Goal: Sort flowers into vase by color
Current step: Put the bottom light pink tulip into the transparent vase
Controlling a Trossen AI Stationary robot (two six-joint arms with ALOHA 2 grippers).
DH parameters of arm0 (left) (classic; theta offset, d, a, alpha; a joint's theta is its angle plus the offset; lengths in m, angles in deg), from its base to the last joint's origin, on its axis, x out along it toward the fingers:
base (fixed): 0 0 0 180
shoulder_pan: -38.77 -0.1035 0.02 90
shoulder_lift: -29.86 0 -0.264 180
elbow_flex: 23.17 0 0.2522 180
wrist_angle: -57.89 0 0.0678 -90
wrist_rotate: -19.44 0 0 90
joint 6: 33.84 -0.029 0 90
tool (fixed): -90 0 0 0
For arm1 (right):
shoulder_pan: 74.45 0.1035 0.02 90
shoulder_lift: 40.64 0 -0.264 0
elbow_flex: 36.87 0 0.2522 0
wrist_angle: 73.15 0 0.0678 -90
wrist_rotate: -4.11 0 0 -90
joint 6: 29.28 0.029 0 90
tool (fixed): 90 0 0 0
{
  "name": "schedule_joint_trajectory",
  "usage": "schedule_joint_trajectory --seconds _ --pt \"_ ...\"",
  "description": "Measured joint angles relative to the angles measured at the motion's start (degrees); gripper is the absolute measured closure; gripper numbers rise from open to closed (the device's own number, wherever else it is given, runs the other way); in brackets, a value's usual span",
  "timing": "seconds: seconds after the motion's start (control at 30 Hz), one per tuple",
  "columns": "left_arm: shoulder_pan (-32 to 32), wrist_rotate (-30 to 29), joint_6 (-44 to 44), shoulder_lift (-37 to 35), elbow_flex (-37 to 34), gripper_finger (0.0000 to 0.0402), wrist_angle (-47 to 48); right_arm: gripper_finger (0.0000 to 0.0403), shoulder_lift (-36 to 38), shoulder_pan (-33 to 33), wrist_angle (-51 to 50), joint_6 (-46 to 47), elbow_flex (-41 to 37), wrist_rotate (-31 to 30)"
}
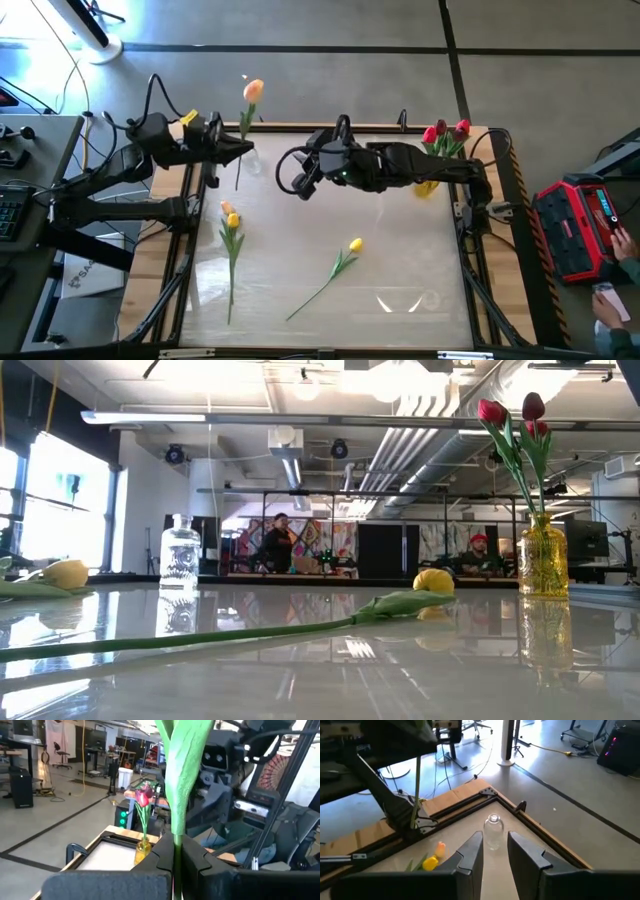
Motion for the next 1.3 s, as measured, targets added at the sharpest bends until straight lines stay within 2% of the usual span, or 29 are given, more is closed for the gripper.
schedule_joint_trajectory --seconds 0.2,0.97,1.1,1.2,1.3 --pt "0.04 0.23 2.19 0.06 0.00 0.0401 -2.43 0.0325 -0.02 1.63 0.05 0.01 0.00 0.16" --pt "0.04 2.75 2.11 0.22 0.02 0.0401 -2.48 0.0325 0.20 3.55 0.44 1.19 0.00 -2.53" --pt "0.04 2.75 1.77 0.22 0.02 0.0401 -2.55 0.0326 0.20 3.55 4.19 -0.66 0.00 -2.12" --pt "0.04 2.75 1.74 0.22 0.02 0.0401 -2.62 0.0344 0.22 3.50 9.04 -3.97 0.00 -0.99" --pt "0.04 2.75 1.73 0.22 0.02 0.0401 -2.66 0.0385 0.70 2.87 10.24 -6.29 0.00 0.89"
